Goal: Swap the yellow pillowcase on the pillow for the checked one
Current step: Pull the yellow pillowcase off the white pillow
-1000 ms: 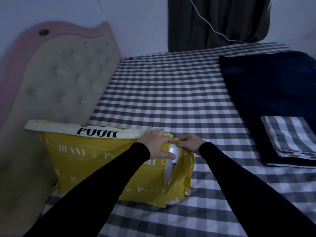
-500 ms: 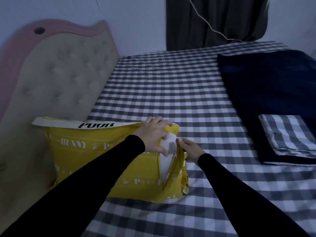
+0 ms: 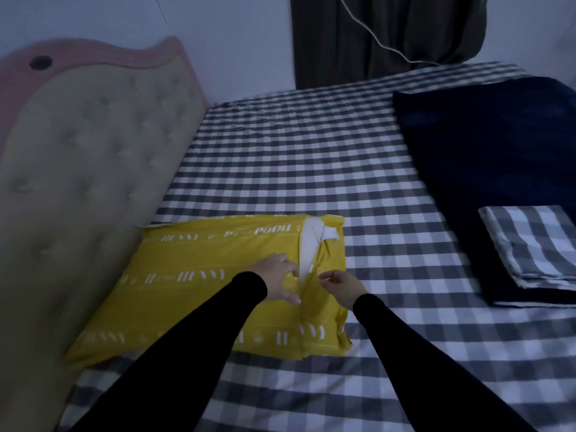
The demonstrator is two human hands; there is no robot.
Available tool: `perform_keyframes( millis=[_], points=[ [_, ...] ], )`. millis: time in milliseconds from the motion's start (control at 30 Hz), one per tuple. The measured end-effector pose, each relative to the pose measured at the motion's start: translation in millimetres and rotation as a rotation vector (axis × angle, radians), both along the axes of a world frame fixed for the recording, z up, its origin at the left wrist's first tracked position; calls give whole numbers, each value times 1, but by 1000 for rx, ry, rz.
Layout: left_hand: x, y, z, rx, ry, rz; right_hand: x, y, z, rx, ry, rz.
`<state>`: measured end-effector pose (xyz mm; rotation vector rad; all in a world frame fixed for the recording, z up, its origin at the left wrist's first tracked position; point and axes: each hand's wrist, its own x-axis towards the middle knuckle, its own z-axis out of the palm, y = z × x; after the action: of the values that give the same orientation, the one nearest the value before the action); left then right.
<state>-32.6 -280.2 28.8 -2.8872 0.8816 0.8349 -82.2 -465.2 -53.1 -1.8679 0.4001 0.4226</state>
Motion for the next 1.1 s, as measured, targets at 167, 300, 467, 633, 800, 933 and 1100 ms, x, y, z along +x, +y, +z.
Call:
perform_keyframes(
  millis=[167,300,467,633,800,933,1100],
  points=[
    [22,-14,-42,-149,2,75,34,-12,-12,-22,21,-107],
    [61,-25,-60,-221,7,123,76,-19,-23,-54,56,-148],
    [112,-35,-75,-229,-76,59,116,-8,-41,-64,93,-288],
    [155,-54,-84,-199,-74,7,132,6,-63,-32,333,-267],
    [181,-71,-90,-144,25,134,133,1,-73,-86,267,-179],
    [179,-73,-87,-91,62,184,123,0,-77,-41,144,-258],
    [175,-63,-53,-62,-45,121,110,5,-64,215,36,-408]
  ],
)
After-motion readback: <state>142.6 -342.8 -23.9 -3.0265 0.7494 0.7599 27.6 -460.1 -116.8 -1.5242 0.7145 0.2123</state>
